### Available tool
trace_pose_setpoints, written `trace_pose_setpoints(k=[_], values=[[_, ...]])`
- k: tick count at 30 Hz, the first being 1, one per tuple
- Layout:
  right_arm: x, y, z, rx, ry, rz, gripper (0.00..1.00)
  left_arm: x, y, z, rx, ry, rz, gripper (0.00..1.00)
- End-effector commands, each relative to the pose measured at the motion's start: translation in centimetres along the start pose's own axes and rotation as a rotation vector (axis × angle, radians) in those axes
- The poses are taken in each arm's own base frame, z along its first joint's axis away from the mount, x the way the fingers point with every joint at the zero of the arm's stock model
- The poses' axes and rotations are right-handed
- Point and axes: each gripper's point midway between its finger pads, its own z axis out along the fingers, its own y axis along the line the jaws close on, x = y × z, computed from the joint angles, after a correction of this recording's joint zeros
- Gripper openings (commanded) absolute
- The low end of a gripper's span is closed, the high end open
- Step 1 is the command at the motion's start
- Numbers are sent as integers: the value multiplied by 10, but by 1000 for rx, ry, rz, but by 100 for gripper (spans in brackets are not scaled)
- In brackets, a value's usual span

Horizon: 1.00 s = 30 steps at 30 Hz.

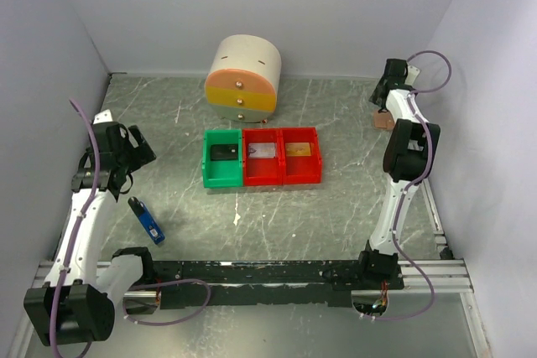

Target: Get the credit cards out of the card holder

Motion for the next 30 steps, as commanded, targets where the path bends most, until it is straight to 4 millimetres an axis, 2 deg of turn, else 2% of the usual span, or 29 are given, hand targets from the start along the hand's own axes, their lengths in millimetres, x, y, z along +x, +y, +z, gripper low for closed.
trace_pose_setpoints(k=[1,2,6,10,14,16,23,26,28,30], values=[[8,-9,21,40,38,25,74,-15,-4,-5,28,-55,-15,95],[12,-15,27,54,52,41,73,-15,-4,-5,25,-54,-14,95],[27,-17,44,22,138,54,66,-14,-5,-3,30,-45,-10,95],[46,-19,44,10,185,28,61,-12,-7,-1,39,-29,-5,95],[56,-13,25,-60,212,54,57,-11,-7,-1,37,-24,-4,95],[71,-12,13,-93,248,61,57,-11,-7,-2,38,-26,-4,95],[90,-7,-36,-192,282,23,56,-12,-6,-4,39,-33,-2,95],[89,-6,-62,-234,267,-16,56,-12,-7,-4,45,-30,1,95],[77,-7,-80,-252,228,-25,59,-11,-8,-4,52,-29,1,95],[65,-14,-89,-224,189,-12,66,-12,-10,-5,61,-32,2,95]])
